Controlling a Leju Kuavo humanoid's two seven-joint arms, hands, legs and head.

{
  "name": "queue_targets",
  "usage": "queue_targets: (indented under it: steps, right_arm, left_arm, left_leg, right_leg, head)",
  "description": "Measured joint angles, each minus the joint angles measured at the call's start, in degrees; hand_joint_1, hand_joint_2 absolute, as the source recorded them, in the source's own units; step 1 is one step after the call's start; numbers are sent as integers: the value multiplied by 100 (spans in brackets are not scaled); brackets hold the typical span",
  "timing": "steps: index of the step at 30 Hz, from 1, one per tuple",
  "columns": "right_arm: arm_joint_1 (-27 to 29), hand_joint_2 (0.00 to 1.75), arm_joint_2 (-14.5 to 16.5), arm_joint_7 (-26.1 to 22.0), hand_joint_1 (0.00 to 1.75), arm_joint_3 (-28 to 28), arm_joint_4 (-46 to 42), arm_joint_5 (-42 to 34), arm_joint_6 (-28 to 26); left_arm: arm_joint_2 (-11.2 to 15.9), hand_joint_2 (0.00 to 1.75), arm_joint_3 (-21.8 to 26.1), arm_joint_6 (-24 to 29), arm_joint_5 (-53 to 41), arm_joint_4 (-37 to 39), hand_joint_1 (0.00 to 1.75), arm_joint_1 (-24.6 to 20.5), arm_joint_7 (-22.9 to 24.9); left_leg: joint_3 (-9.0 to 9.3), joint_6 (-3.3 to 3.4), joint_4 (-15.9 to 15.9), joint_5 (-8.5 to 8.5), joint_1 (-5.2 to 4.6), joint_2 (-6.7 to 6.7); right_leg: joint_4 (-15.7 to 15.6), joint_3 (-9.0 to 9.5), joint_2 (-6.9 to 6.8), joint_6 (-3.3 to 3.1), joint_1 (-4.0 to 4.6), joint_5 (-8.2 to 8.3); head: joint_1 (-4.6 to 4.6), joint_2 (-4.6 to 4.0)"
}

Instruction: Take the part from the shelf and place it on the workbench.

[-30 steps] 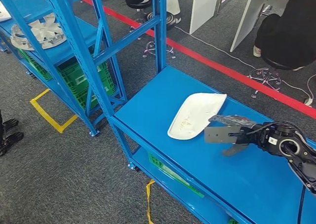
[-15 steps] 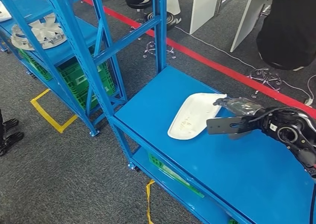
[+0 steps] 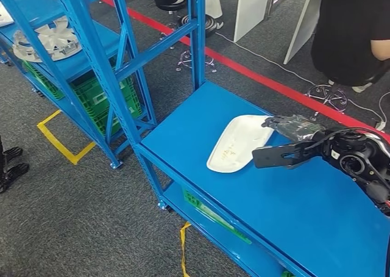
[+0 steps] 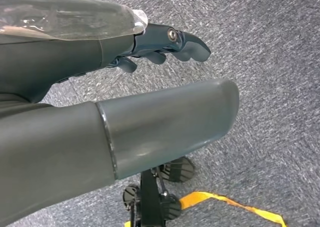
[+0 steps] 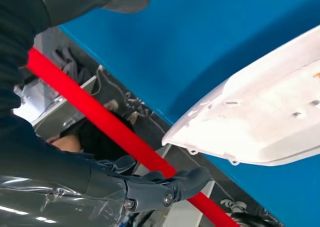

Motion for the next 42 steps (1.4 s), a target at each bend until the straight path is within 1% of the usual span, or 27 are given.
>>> queue_targets:
  steps: [8,13,16,21,27,35,42]
  right_arm:
    - [-352,175,-137,-619,0,126,-140,950,53]
    - [-435,175,-153,-846,0,279,-242,1025,399]
    - [-424,175,-155,-898,0,405,-250,984,449]
    - [-414,175,-155,-1088,0,659,-167,1184,240]
    - [-453,175,-154,-1379,0,961,176,1453,-74]
    - [-438,175,-137,-1431,0,1299,462,1465,-79]
    - [-308,175,-136,-1365,0,1445,582,1401,-71]
  left_arm:
    - [7,0,-1,10,79,1,0,6,-28]
    - [7,0,-3,11,90,1,0,10,-59]
    - [7,0,-5,12,102,0,0,11,-61]
    - [5,0,-10,13,106,0,0,13,-62]
    - [2,0,-20,14,107,0,0,13,-76]
    - [-4,0,-62,31,108,0,0,12,-76]
    - [-7,0,-86,31,102,0,0,7,-57]
  left_leg:
    - [1,0,1,0,0,1]
    - [0,0,0,0,0,0]
    - [0,0,0,0,0,0]
    - [-1,0,-1,0,0,0]
    - [-2,0,-1,0,0,0]
    - [-2,0,0,0,0,0]
    - [-1,0,0,0,1,0]
  right_leg:
    - [0,1,0,0,0,0]
    - [0,0,0,0,0,0]
    - [0,-1,0,0,0,0]
    - [0,0,0,0,1,0]
    - [0,1,-1,0,1,0]
    - [0,-1,-1,0,1,0]
    - [0,-2,-1,0,1,0]
  head:
    - [1,0]
    - [0,0]
    - [0,0]
    - [0,0]
    - [0,0]
    - [0,0]
    - [0,0]
